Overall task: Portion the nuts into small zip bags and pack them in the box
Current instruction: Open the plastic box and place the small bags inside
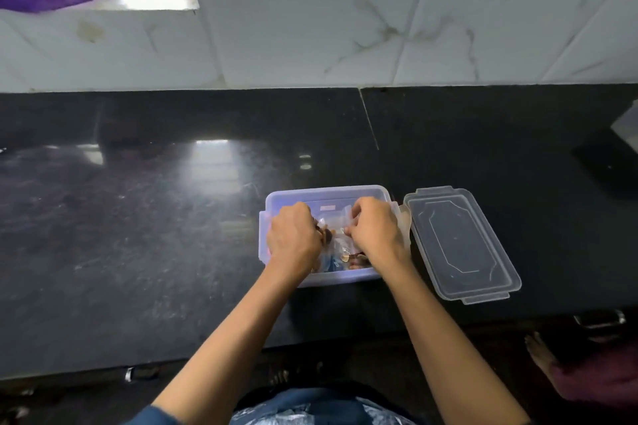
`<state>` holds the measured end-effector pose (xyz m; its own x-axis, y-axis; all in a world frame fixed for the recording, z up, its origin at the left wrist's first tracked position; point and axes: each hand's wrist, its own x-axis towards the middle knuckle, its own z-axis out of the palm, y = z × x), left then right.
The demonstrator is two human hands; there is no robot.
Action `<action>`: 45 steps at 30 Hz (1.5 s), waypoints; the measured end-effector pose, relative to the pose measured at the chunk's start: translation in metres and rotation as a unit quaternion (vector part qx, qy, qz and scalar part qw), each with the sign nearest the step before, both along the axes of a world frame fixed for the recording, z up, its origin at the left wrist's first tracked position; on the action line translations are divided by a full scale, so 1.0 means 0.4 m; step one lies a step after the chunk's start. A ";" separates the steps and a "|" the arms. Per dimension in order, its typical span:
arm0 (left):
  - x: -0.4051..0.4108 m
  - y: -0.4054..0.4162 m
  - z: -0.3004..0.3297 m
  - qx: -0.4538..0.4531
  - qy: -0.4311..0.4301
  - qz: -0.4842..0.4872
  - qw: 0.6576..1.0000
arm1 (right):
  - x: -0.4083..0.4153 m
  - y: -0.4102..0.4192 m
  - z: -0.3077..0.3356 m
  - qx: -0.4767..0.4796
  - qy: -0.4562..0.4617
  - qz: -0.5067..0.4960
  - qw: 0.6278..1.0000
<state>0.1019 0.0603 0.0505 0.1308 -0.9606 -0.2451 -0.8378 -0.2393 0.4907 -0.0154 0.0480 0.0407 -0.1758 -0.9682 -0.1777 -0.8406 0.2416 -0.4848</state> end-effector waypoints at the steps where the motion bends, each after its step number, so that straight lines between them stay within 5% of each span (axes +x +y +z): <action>1: -0.005 0.008 0.005 -0.008 -0.015 0.002 1.000 | 0.003 0.003 -0.003 -0.006 0.008 -0.003 1.000; 5: 0.024 0.024 0.010 -0.104 -0.083 -0.074 0.988 | -0.003 0.017 0.007 -0.098 0.032 0.024 0.994; 8: 0.064 -0.003 -0.016 -0.227 -0.163 -0.222 0.934 | -0.012 0.020 0.008 -0.114 0.028 0.129 0.985; 12: 0.067 -0.005 -0.047 -0.126 -0.225 -0.277 0.926 | -0.013 0.022 -0.018 -0.031 0.051 0.174 0.983; 17: 0.075 -0.002 -0.051 -0.126 -0.294 -0.228 0.920 | -0.015 0.023 -0.019 -0.013 0.028 0.172 0.985; 36: 0.061 -0.003 -0.027 -0.130 -0.245 -0.193 0.941 | -0.026 0.038 0.007 -0.040 -0.029 0.163 0.985; 45: 0.000 0.002 0.061 -0.220 -0.167 -0.205 0.939 | -0.105 0.044 0.102 -0.137 -0.101 0.075 0.983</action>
